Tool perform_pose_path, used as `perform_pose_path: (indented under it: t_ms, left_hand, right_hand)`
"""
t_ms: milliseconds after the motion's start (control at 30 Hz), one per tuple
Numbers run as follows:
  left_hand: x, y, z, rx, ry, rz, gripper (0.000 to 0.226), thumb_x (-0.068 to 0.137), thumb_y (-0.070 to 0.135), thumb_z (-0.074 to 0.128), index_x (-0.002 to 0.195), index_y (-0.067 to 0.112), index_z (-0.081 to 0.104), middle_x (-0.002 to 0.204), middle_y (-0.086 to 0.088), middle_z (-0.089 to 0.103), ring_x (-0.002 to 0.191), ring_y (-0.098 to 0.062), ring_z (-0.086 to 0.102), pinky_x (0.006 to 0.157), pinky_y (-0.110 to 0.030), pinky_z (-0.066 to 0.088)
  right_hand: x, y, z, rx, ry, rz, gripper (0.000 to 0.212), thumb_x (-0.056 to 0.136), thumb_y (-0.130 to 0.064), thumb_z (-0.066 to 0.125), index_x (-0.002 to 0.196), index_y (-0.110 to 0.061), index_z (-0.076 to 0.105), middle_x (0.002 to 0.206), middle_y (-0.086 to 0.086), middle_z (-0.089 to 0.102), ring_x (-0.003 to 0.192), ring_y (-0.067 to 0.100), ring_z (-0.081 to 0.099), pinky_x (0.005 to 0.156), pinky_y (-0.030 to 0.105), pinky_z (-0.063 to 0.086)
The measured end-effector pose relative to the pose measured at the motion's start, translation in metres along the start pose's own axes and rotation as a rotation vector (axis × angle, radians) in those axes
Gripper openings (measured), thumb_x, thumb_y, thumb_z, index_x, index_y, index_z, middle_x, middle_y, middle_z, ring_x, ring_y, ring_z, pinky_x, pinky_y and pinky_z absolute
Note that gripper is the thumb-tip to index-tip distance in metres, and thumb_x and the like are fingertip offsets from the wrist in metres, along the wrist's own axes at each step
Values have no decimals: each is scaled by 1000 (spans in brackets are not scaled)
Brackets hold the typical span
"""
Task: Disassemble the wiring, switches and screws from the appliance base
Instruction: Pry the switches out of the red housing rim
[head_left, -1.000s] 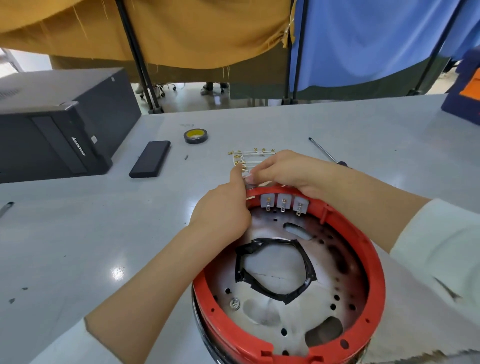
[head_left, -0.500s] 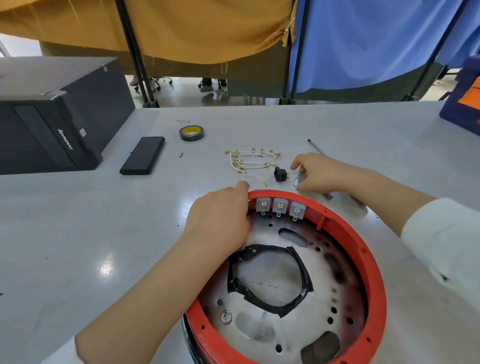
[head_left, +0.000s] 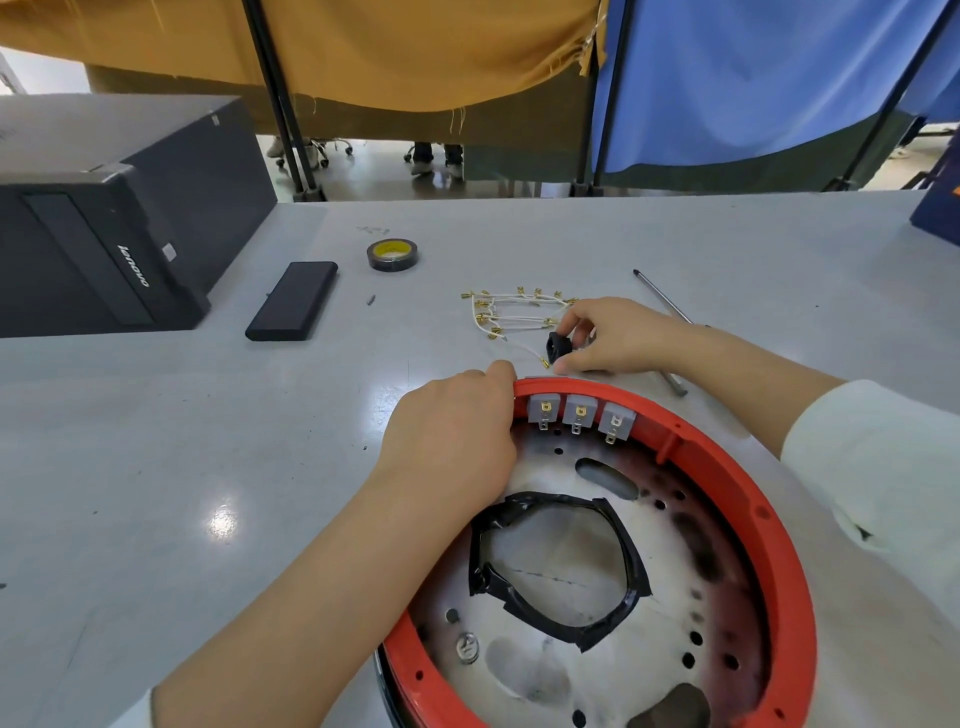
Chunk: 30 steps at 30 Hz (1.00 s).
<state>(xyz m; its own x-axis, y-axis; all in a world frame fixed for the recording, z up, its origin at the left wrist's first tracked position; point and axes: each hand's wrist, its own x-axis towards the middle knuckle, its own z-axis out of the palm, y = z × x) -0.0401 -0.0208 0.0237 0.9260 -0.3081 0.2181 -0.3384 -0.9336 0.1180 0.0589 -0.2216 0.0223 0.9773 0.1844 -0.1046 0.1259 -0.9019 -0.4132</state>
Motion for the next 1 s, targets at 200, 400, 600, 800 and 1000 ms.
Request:
perform_pose_path:
  t_ms: [200,400,600,800,1000]
  left_hand:
    - [-2,1,-4,18,-24,-19,21,92,19,45,113,22,45,99,-1,60,72,-23,41,57,-31,26]
    - [-1,1,-5,18,-36,-21,20,92,16,44,111,21,45,96,-1,59,71,-24,42,58,-31,27]
    - [-2,2,-6,17,-45,-22,18,92,17,45,109,21,45,92,0,57,71,-24,42,57,-31,26]
    - [-2,1,-6,-14,-58,-35,13,91,15,46,101,22,44,91,-1,57,72,-25,43,57,-31,27]
    - [-4,1,-9,-76,-74,-74,7,90,19,47,95,24,45,91,-2,58,72,-26,42,49,-30,21]
  right_hand:
    - [2,-10,3,55,-35,-35,50,77,-23,77,122,-19,54,100,-4,57,82,10,55,65,18,43]
    - [-2,10,-11,30,-6,-21,55,78,-14,75,124,-25,49,100,-9,56,81,6,55,63,16,40]
    - [3,18,-2,17,9,-46,46,81,-14,71,122,-26,54,113,-5,56,101,14,54,81,21,40]
    - [-8,3,-6,-43,38,-92,48,84,-21,69,129,-20,50,125,0,53,103,11,51,83,22,37]
    - [-57,-42,-31,170,0,-116,24,90,-43,58,111,-30,59,98,-14,64,87,1,63,73,19,48]
